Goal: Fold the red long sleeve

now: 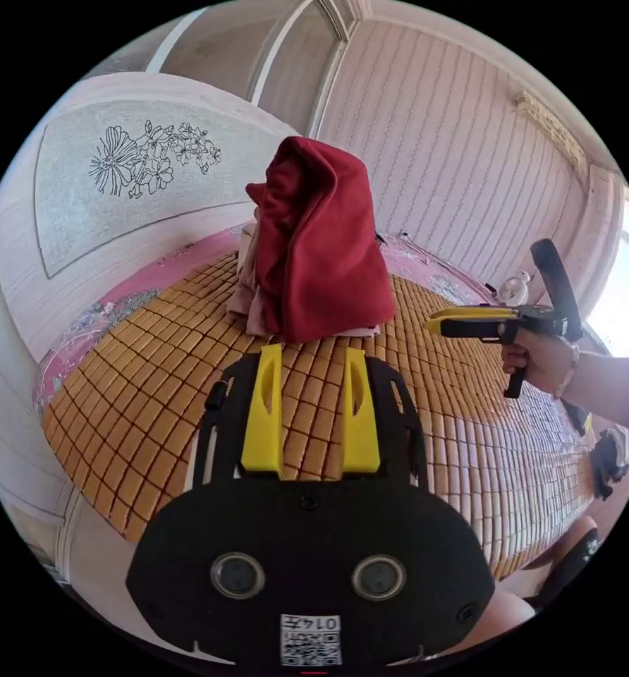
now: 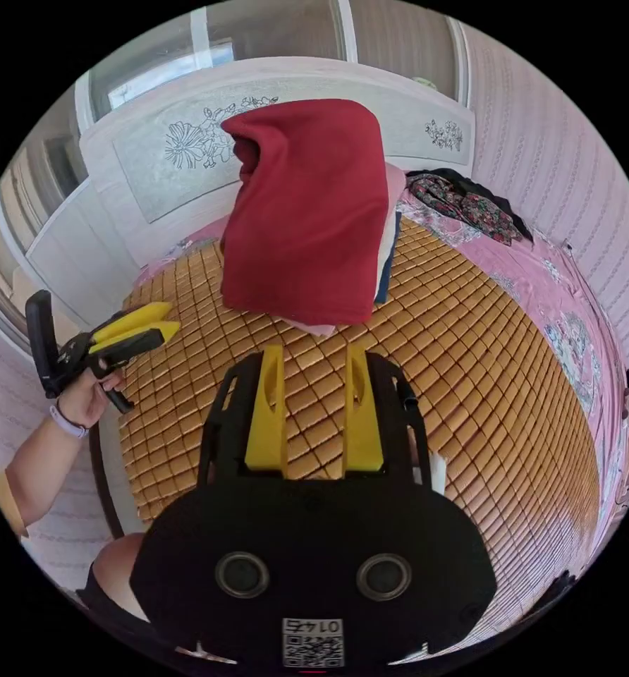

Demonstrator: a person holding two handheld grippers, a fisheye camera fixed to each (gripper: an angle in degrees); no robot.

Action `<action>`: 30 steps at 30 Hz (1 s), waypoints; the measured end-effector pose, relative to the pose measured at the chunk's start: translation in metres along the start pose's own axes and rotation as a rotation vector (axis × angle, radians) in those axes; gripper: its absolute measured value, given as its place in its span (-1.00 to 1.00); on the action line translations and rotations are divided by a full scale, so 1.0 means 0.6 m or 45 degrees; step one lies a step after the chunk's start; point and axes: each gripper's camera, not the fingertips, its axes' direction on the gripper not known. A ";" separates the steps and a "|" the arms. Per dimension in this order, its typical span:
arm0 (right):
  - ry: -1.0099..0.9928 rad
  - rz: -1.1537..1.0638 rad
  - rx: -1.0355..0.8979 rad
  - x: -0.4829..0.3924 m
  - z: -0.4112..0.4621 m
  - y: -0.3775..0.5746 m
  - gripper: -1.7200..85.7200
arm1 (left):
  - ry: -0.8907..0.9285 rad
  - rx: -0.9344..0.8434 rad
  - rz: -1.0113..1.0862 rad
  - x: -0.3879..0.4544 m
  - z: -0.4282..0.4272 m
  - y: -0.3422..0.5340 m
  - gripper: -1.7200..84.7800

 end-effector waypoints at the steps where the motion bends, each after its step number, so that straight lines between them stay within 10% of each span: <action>1: 0.006 0.015 0.012 0.006 0.014 -0.010 -0.65 | -0.024 -0.001 0.010 0.001 0.015 -0.008 -0.68; 11: -0.303 0.322 -0.048 0.123 0.111 -0.064 -0.84 | -0.137 -0.181 0.061 0.006 0.176 -0.118 -0.94; 19: -0.585 0.271 0.227 0.172 -0.124 0.040 -0.92 | 0.064 0.161 0.226 0.111 -0.024 -0.178 -0.97; 30: -0.356 0.627 -0.116 0.108 -0.290 0.746 -0.92 | 0.594 -0.215 0.264 0.410 -0.124 0.128 -0.98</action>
